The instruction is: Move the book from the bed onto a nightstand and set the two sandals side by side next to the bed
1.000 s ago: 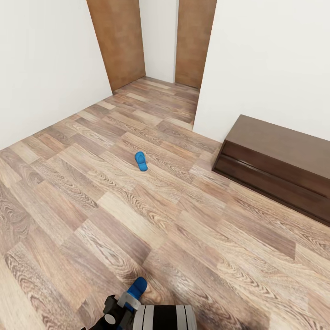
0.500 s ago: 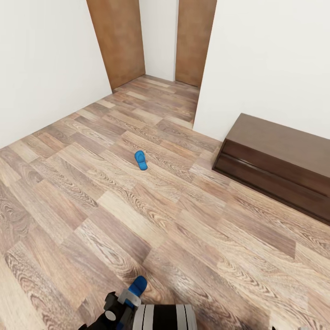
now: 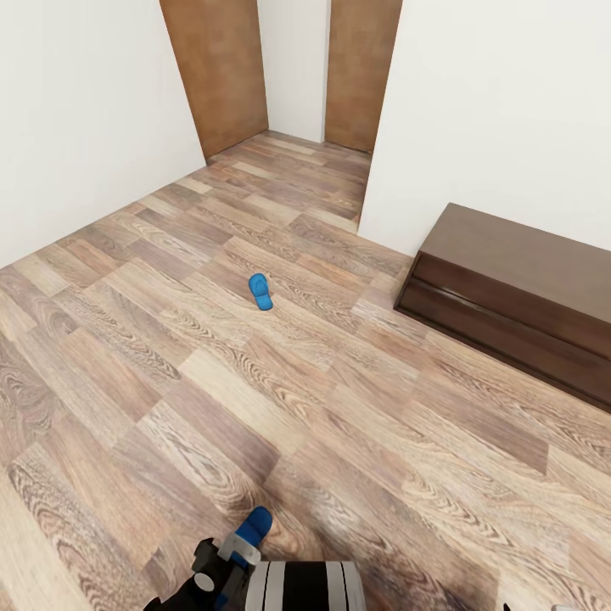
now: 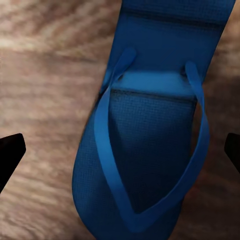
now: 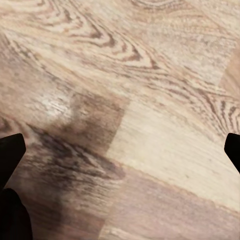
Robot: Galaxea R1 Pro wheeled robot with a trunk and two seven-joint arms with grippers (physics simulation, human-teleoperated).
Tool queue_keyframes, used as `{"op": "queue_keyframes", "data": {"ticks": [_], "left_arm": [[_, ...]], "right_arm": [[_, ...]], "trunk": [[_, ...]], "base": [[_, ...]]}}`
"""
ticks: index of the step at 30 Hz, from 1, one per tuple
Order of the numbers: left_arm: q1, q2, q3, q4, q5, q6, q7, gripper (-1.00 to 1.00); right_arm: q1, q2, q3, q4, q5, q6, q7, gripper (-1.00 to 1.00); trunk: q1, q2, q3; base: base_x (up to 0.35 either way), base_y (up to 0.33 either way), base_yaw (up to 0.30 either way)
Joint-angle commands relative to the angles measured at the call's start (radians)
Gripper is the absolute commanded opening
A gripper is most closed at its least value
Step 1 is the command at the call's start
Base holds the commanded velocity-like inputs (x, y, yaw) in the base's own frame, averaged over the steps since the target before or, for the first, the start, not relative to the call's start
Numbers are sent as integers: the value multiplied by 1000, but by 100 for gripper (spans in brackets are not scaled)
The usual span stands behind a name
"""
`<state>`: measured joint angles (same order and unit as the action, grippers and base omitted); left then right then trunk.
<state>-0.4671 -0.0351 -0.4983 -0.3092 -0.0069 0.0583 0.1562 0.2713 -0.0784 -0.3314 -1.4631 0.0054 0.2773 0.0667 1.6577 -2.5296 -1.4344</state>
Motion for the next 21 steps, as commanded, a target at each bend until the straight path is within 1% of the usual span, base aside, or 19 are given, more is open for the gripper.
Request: {"op": "queue_keyframes", "data": {"ticks": [1, 7, 13, 21], "left_arm": [[0, 0, -8, -2, -1, 6, 7, 100], [-1, 0, -8, -2, 0, 6, 7, 100], [-1, 0, -8, -2, -1, 6, 6, 100], [-1, 0, -8, -3, -1, 6, 6, 100]], "right_arm": [[0, 0, -1, -2, 1, 6, 5, 100], [0, 0, -1, -2, 1, 5, 5, 100], [0, 0, 0, -2, 1, 6, 5, 100], [0, 0, 0, -2, 1, 5, 6, 100]], "trunk": [[0, 0, -1], [0, 0, -1], [3, -2, -24], [3, -2, -24]], "base": [[0, 0, 0], [0, 0, 0], [0, 0, 0], [0, 0, 0]]}}
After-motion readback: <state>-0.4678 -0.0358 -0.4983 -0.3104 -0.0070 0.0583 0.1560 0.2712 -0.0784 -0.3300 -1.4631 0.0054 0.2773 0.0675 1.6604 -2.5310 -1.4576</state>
